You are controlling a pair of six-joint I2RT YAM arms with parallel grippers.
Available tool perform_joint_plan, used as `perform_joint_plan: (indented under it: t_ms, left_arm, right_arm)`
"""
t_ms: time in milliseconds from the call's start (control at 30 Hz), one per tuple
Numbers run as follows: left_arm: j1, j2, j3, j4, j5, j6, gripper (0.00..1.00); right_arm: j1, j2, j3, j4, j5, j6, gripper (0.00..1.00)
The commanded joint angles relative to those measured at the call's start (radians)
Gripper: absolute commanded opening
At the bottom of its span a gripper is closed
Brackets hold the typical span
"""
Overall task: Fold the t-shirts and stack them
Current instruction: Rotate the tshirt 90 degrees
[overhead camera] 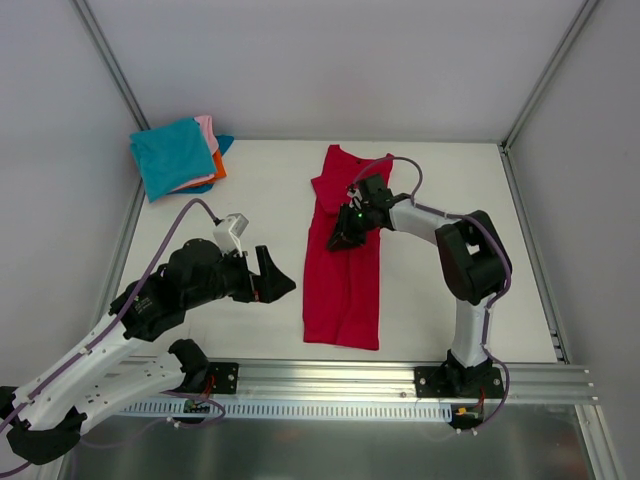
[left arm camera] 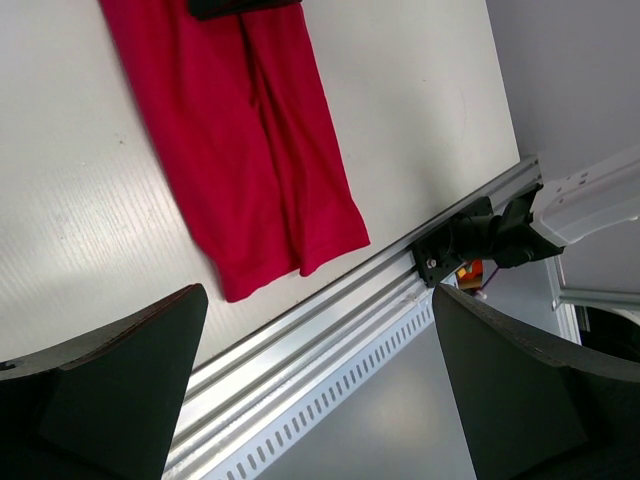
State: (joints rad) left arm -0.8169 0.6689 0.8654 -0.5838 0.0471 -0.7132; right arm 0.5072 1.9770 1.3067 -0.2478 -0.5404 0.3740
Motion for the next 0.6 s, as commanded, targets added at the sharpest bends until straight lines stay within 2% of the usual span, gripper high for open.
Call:
perform_joint_plan:
  t_ms: [0,67,133,567]
  left_arm:
    - [0.001,-0.012,-0.003,-0.013,-0.019,0.02,0.99]
    - [0.001,-0.017,-0.003,-0.019,-0.024,0.021,0.99]
    - [0.001,-0.022,-0.006,-0.022,-0.03,0.021,0.99]
    - [0.001,-0.052,-0.034,-0.034,-0.033,0.018,0.99]
  right_arm:
    - [0.002,0.016,-0.02,0.042,-0.023,0.009,0.19]
    - [0.002,0.029,-0.03,0.057,-0.03,0.011,0.05]
    - [0.004,0.031,-0.043,0.067,-0.029,0.016,0.01]
    - [0.001,-0.027,-0.067,0.018,0.019,-0.015,0.0]
